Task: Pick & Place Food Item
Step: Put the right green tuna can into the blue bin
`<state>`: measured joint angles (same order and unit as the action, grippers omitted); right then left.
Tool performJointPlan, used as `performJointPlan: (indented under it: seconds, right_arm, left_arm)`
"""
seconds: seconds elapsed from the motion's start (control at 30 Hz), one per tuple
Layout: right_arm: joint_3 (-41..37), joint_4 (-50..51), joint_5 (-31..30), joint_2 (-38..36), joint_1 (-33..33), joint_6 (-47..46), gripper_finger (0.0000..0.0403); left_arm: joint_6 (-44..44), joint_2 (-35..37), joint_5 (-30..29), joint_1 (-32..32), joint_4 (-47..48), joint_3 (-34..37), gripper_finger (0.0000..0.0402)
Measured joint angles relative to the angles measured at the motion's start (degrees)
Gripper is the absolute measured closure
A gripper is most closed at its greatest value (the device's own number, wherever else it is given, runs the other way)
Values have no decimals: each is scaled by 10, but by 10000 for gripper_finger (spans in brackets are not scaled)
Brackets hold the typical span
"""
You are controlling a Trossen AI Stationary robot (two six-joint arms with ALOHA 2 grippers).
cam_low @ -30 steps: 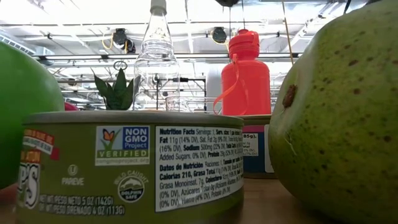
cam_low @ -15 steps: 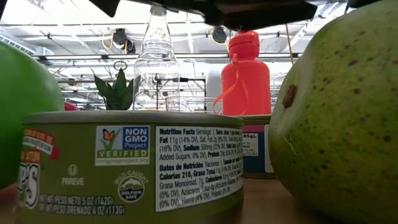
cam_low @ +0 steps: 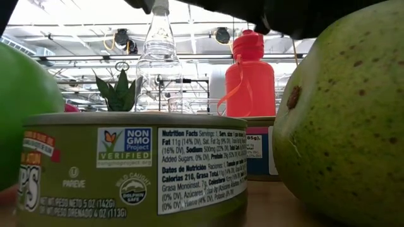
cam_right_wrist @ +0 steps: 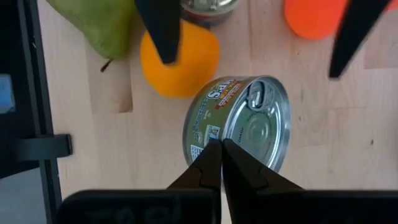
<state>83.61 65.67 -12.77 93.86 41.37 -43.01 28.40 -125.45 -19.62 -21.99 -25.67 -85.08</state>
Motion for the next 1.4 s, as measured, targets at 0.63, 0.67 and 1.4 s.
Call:
performJointPlan:
  seconds: [0.63,0.67,1.4]
  right_arm:
    - [0,-8,-23,-28,-12,8,403]
    - [0,-8,-27,-28,-3,5,403]
    - [-236,-315,-142,-25,124,114,242]
  left_arm:
    - [-62,1,30,20,57,0,9]
    - [-62,2,30,20,58,0,9]
    - [-195,196,63,-42,284,2,336]
